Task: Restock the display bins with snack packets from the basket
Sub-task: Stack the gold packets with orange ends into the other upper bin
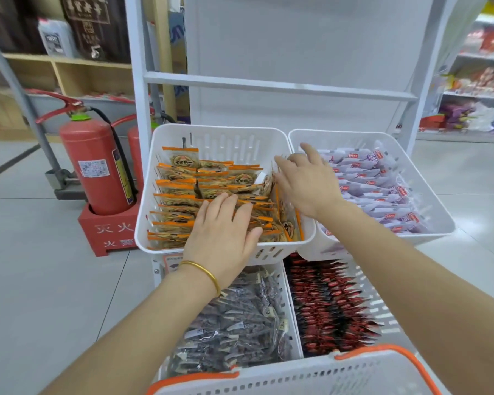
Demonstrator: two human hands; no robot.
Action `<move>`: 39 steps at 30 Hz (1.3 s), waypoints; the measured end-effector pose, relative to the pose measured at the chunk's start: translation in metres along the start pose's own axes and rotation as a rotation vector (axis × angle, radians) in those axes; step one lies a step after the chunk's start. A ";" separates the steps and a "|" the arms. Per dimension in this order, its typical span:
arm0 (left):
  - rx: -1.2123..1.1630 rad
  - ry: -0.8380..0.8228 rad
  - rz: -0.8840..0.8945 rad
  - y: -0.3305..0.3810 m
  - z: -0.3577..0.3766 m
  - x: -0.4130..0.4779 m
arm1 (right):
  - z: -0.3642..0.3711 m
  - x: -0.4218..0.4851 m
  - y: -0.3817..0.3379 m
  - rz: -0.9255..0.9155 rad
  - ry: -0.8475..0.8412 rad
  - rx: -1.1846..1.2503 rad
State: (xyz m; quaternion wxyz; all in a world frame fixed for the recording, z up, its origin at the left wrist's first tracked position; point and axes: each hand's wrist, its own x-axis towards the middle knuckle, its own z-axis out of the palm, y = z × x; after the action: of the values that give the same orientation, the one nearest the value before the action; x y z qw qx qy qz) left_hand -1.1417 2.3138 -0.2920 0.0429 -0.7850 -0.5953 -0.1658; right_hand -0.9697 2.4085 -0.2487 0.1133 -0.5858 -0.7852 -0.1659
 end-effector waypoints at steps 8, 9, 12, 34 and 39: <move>-0.017 0.122 0.194 0.024 -0.025 -0.056 | -0.032 -0.163 -0.016 0.119 0.325 0.705; -0.013 0.058 0.212 0.028 -0.025 -0.070 | -0.025 -0.189 -0.023 0.138 0.310 0.764; 0.017 -0.175 0.249 0.038 -0.016 -0.120 | 0.017 -0.263 -0.048 0.190 0.136 0.836; 0.111 -0.695 0.193 0.030 0.049 -0.252 | 0.209 -0.424 -0.136 -0.411 -1.125 0.520; 0.049 -0.744 0.154 0.039 0.048 -0.238 | 0.185 -0.396 -0.108 0.074 -1.081 0.925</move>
State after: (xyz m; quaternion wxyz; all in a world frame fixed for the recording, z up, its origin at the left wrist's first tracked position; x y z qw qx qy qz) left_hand -1.1505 2.0966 -0.4062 -0.1450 -0.8326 -0.5135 0.1486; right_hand -0.9556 2.1036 -0.5801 -0.0495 -0.5043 -0.7010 0.5019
